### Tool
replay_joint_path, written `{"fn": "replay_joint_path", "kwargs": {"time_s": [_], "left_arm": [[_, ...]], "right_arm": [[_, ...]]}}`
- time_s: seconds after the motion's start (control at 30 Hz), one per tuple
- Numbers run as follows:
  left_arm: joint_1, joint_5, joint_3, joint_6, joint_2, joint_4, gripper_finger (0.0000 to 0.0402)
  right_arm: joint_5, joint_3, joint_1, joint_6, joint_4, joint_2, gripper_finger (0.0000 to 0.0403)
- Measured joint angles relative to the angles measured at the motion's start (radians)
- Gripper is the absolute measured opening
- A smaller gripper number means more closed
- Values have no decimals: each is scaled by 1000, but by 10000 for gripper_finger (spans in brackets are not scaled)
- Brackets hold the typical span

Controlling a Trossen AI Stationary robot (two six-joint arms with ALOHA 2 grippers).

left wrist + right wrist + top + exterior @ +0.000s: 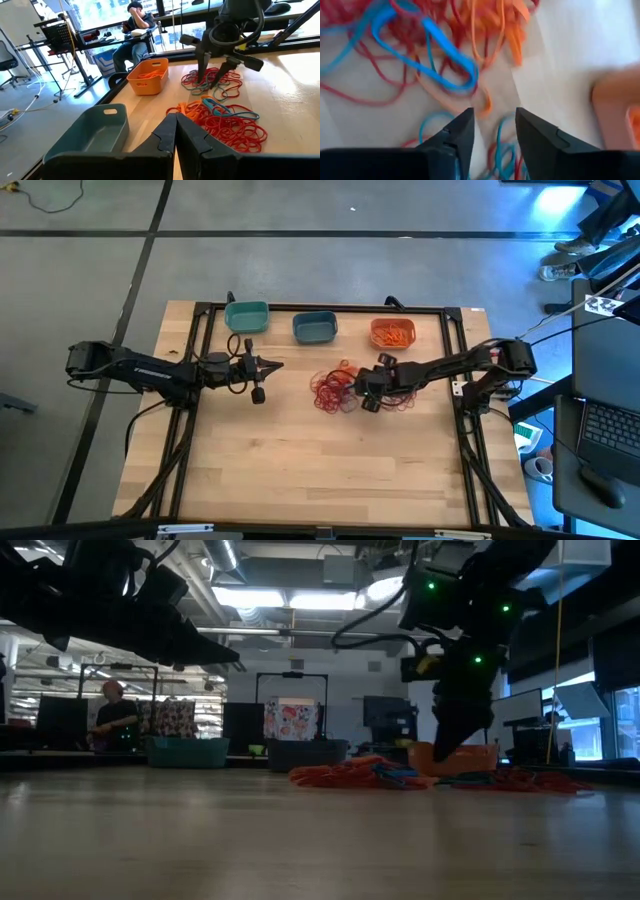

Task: Sort rubber bands into baskets

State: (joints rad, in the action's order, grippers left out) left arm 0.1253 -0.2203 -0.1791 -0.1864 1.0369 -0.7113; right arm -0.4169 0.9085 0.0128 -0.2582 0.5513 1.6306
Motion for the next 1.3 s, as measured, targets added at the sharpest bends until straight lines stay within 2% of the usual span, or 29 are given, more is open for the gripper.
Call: {"fn": "replay_joint_path", "kwargs": {"time_s": [0.1, 0.23, 0.43, 0.63, 0.87, 1.1, 1.3], "left_arm": [[0, 0, 0, 2, 0, 0, 5], [0, 0, 0, 11, 0, -1, 5], [0, 0, 0, 7, 0, -2, 5], [0, 0, 0, 8, 0, -2, 5], [0, 0, 0, 4, 0, -3, 5], [0, 0, 0, 4, 0, -3, 5], [0, 0, 0, 4, 0, -3, 5]], "right_arm": [[16, -9, 0, -22, -20, 1, 156], [18, -24, -12, 26, -98, 23, 153], [14, -70, -89, 29, -166, 24, 144], [153, -133, -141, 30, -274, 22, 122], [135, -137, -138, 50, -257, 9, 100], [144, -127, -138, 46, -228, -45, 97], [249, -112, -137, -19, -215, -49, 97]]}}
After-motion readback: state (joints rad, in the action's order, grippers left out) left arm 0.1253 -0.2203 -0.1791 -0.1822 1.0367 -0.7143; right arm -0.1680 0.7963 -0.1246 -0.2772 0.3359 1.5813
